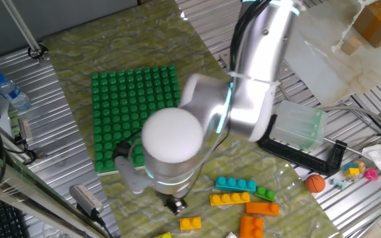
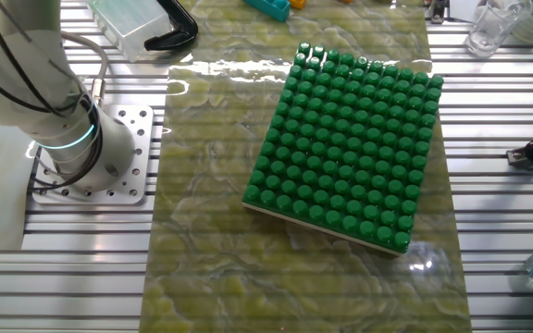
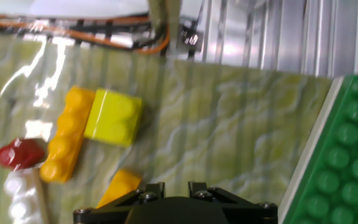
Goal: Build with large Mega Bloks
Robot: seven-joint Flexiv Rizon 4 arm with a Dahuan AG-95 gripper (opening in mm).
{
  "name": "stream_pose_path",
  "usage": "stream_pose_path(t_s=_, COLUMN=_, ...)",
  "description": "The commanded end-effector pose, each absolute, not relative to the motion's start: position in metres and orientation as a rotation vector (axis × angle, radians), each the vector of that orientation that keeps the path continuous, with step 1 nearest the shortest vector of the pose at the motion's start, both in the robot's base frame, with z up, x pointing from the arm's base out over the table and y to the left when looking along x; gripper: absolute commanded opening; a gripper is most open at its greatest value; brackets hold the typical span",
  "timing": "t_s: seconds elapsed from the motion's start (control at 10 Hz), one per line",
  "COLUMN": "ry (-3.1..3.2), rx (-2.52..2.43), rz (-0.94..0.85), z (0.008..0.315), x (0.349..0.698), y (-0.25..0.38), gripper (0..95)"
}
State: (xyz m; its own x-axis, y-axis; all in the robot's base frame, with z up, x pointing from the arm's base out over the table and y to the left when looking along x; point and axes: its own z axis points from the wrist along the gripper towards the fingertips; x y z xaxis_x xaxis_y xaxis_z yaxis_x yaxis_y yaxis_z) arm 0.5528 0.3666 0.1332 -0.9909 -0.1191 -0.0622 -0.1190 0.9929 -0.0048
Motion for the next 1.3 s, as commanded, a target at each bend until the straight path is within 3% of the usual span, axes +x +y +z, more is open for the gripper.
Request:
stream_pose_path(t_s=0.1, ry=3.073, rx=-0.173, rz=0.001, z=0.1299, x=0.5308, y=0.3725, gripper=19.0)
stream_pose_path(t_s=1.3, ry=3.059, rx=-0.179, rz=0.011, z=0.1303, x=0.5234, y=0.3776, gripper=19.0)
